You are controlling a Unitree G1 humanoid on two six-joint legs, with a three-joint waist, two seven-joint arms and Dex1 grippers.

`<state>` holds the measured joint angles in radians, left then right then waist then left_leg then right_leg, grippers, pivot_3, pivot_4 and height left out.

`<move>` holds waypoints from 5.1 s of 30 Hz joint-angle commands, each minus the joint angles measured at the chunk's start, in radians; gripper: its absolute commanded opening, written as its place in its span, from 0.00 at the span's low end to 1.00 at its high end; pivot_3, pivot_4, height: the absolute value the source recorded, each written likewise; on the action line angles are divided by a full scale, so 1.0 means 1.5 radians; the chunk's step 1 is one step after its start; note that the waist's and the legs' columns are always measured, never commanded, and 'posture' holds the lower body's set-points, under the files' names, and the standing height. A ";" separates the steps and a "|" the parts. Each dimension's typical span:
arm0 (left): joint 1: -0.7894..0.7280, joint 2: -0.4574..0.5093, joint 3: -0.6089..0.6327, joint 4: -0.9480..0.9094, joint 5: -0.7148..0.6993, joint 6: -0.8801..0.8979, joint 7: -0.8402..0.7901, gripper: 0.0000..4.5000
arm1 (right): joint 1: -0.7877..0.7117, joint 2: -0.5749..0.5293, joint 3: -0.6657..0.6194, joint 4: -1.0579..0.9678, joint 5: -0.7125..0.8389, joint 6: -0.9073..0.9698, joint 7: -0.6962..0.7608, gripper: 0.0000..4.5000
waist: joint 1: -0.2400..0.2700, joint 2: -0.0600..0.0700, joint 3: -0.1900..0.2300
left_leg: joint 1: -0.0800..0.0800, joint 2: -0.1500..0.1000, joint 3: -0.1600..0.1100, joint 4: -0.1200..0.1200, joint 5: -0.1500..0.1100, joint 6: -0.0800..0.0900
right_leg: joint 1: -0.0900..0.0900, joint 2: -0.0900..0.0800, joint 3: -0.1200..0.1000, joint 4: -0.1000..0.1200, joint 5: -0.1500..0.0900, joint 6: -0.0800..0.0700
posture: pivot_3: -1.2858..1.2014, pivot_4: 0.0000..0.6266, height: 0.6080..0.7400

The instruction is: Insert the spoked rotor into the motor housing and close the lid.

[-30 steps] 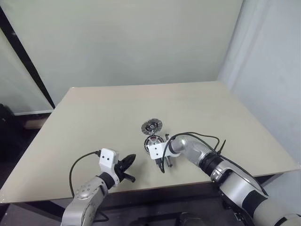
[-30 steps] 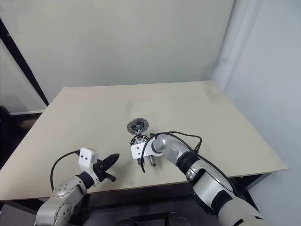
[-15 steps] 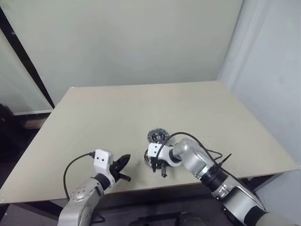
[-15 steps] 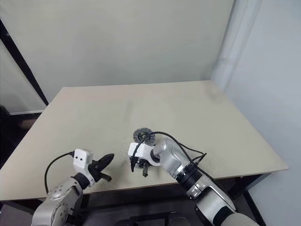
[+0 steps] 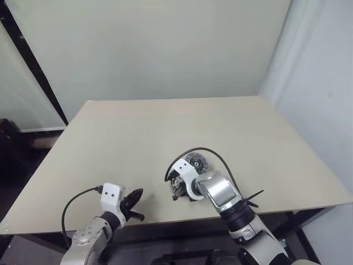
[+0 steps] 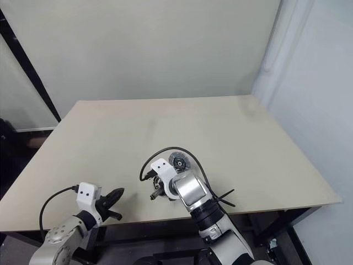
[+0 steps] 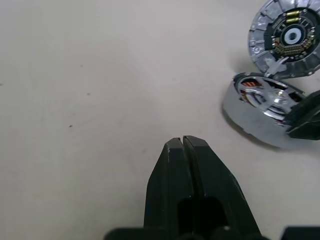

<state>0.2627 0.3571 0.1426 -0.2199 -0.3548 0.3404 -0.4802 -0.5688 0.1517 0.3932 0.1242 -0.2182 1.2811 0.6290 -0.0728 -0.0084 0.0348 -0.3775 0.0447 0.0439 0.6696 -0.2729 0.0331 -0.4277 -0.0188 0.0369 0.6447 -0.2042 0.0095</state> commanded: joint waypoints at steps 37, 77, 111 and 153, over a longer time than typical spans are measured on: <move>-0.029 -0.012 -0.044 -0.036 0.023 -0.013 0.007 0.00 | -0.001 0.062 0.057 -0.028 0.344 -0.056 -0.161 0.02 | -0.018 -0.001 -0.001 | 0.000 0.002 -0.001 -0.002 0.000 0.000 | 0.000 0.002 0.000 -0.001 -0.001 0.001 | 0.52 0.00 1.00; 0.001 0.017 0.015 -0.026 0.006 -0.014 0.002 0.00 | -0.049 -0.036 0.149 -0.095 0.323 -0.226 -0.151 0.99 | -0.016 0.000 0.000 | -0.001 0.001 0.000 -0.002 0.000 0.000 | -0.001 0.000 0.000 -0.001 -0.001 0.001 | 0.52 0.00 1.00; 0.024 0.057 0.041 -0.038 0.026 -0.011 -0.027 0.00 | -0.013 -0.195 0.075 0.036 0.125 -0.536 -0.024 0.99 | -0.015 -0.003 -0.001 | -0.003 0.000 0.002 -0.003 0.000 0.001 | -0.004 -0.001 0.000 -0.001 0.000 0.002 | 0.52 0.00 1.00; 0.075 0.114 0.018 -0.122 0.029 0.018 -0.064 0.00 | -0.206 -0.099 0.054 0.522 0.106 -0.888 0.327 0.99 | -0.015 -0.003 0.000 | 0.001 0.001 0.001 -0.002 0.000 0.000 | -0.001 0.000 0.001 0.000 0.000 0.002 | 0.52 0.00 1.00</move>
<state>0.3781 0.5138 0.1675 -0.3563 -0.3152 0.3725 -0.5691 -0.8481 -0.0046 0.4920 0.8986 -0.0532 -0.0128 1.1102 -0.0959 -0.0122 0.0342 -0.3765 0.0460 0.0459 0.6668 -0.2727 0.0338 -0.4288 -0.0189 0.0378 0.6445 -0.2038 0.0121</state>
